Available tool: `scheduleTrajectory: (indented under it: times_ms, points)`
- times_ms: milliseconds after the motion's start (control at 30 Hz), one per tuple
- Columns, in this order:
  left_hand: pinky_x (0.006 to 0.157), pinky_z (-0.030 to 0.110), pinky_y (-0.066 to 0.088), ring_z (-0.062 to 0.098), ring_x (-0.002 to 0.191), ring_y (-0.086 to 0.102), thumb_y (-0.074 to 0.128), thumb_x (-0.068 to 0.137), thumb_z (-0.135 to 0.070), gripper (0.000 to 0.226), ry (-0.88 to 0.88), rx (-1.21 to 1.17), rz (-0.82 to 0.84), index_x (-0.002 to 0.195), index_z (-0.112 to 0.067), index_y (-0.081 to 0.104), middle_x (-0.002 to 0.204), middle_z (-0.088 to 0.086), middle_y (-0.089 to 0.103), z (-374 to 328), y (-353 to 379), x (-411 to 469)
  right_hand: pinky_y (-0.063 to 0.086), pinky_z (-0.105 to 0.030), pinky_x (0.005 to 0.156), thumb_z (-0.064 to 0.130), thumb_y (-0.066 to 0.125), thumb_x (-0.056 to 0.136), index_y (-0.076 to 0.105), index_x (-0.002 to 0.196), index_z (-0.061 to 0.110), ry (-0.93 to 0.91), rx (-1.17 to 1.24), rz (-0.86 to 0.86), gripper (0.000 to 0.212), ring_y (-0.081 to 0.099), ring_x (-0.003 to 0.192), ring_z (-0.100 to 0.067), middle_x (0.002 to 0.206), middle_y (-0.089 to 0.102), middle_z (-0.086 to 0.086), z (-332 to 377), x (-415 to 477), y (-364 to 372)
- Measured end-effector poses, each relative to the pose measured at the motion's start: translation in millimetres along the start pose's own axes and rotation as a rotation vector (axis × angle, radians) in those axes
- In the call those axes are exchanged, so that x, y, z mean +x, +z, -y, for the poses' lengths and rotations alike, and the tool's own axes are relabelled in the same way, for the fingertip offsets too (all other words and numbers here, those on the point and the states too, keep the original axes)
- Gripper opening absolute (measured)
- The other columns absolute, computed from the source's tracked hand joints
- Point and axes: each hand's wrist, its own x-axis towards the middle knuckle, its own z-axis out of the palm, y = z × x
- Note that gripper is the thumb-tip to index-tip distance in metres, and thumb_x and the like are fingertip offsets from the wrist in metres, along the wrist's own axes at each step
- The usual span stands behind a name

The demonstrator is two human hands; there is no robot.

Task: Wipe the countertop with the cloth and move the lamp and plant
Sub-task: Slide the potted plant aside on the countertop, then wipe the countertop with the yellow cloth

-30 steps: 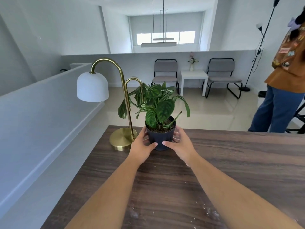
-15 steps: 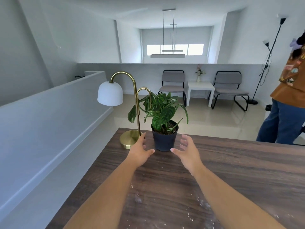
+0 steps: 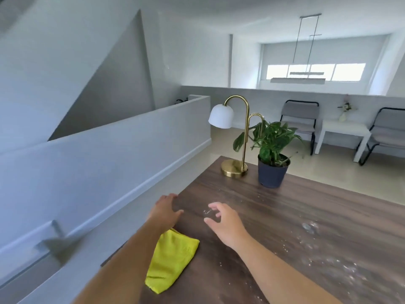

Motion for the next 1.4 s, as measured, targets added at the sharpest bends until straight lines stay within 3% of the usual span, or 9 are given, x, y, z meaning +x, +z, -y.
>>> scheduleTrajectory:
  times_ms: [167, 367, 567, 667, 800, 933, 1067, 1167, 1400]
  points:
    - [0.108, 0.041, 0.036, 0.026, 0.131, 0.041, 0.056, 0.088, -0.045, 0.06, -0.114, 0.155, 0.038, 0.14, -0.022, 0.038, 0.143, 0.006, 0.042, 46, -13, -38, 0.04, -0.036, 0.104, 0.042, 0.059, 0.088, 0.049, 0.135, 0.018, -0.006, -0.139, 0.168, 0.053, 0.048, 0.125, -0.02, 0.136, 0.052, -0.002, 19, -8, 43]
    - [0.106, 0.038, 0.035, 0.024, 0.128, 0.041, 0.042, 0.09, -0.057, 0.06, -0.144, 0.342, -0.063, 0.138, -0.021, 0.041, 0.138, 0.003, 0.045, 66, 3, -70, 0.039, -0.04, 0.096, 0.055, 0.045, 0.091, 0.051, 0.127, 0.016, -0.181, -0.651, 0.136, 0.053, 0.045, 0.12, -0.027, 0.128, 0.049, -0.005, 28, -24, 69]
    - [0.087, 0.038, 0.049, 0.025, 0.11, 0.058, 0.04, 0.094, -0.052, 0.042, -0.145, 0.321, -0.045, 0.116, -0.018, 0.05, 0.12, 0.004, 0.061, 59, 7, -74, 0.041, -0.038, 0.089, 0.047, 0.048, 0.093, 0.056, 0.105, 0.014, -0.14, -0.559, 0.202, 0.037, 0.053, 0.111, -0.029, 0.113, 0.06, -0.008, 31, -22, 70]
    - [0.084, 0.038, 0.05, 0.026, 0.107, 0.059, 0.036, 0.096, -0.05, 0.04, -0.106, 0.334, -0.048, 0.116, -0.018, 0.048, 0.117, 0.005, 0.063, 48, 5, -72, 0.037, -0.035, 0.076, 0.037, 0.052, 0.092, 0.043, 0.084, 0.018, -0.172, -0.371, 0.188, 0.023, 0.053, 0.101, -0.027, 0.095, 0.051, -0.004, 28, -24, 64]
    - [0.074, 0.037, 0.045, 0.032, 0.103, 0.06, 0.033, 0.097, -0.05, 0.045, -0.045, 0.179, -0.097, 0.128, -0.019, 0.04, 0.113, 0.01, 0.062, 9, 3, -59, 0.037, -0.031, 0.06, 0.029, 0.063, 0.085, 0.053, 0.084, 0.011, 0.03, 0.125, -0.008, 0.021, 0.05, 0.073, -0.019, 0.076, 0.052, 0.0, 20, -20, 26]
    - [0.071, 0.04, 0.048, 0.032, 0.091, 0.06, 0.037, 0.096, -0.046, 0.031, 0.108, -0.07, -0.048, 0.1, -0.016, 0.042, 0.09, 0.006, 0.059, -55, 20, -42, 0.04, -0.03, 0.06, 0.023, 0.066, 0.083, 0.057, 0.09, 0.012, 0.269, 0.441, -0.225, 0.016, 0.053, 0.073, -0.017, 0.079, 0.057, 0.0, -7, -20, -28]
    - [0.07, 0.039, 0.045, 0.029, 0.085, 0.057, 0.042, 0.096, -0.042, 0.027, 0.253, -0.249, 0.101, 0.093, -0.015, 0.041, 0.082, 0.002, 0.055, -132, 62, -42, 0.044, -0.034, 0.067, 0.021, 0.067, 0.083, 0.056, 0.096, 0.014, 0.382, 0.505, -0.484, 0.019, 0.055, 0.081, -0.022, 0.087, 0.06, -0.004, -57, -41, -87]
    - [0.072, 0.038, 0.042, 0.026, 0.086, 0.054, 0.043, 0.097, -0.039, 0.026, 0.322, -0.333, 0.236, 0.095, -0.013, 0.04, 0.086, 0.003, 0.055, -181, 98, -48, 0.042, -0.036, 0.064, 0.02, 0.068, 0.082, 0.054, 0.088, 0.004, 0.424, 0.472, -0.649, 0.022, 0.05, 0.073, -0.021, 0.079, 0.055, -0.008, -91, -71, -131]
    - [0.085, 0.041, 0.044, 0.035, 0.104, 0.055, 0.044, 0.096, -0.039, 0.029, 0.4, -0.314, 0.479, 0.095, -0.011, 0.039, 0.111, 0.017, 0.059, -257, 175, -79, 0.048, -0.043, 0.072, 0.026, 0.071, 0.079, 0.056, 0.08, 0.008, 0.567, 0.308, -0.876, 0.023, 0.051, 0.072, -0.019, 0.077, 0.06, -0.007, -151, -137, -195]
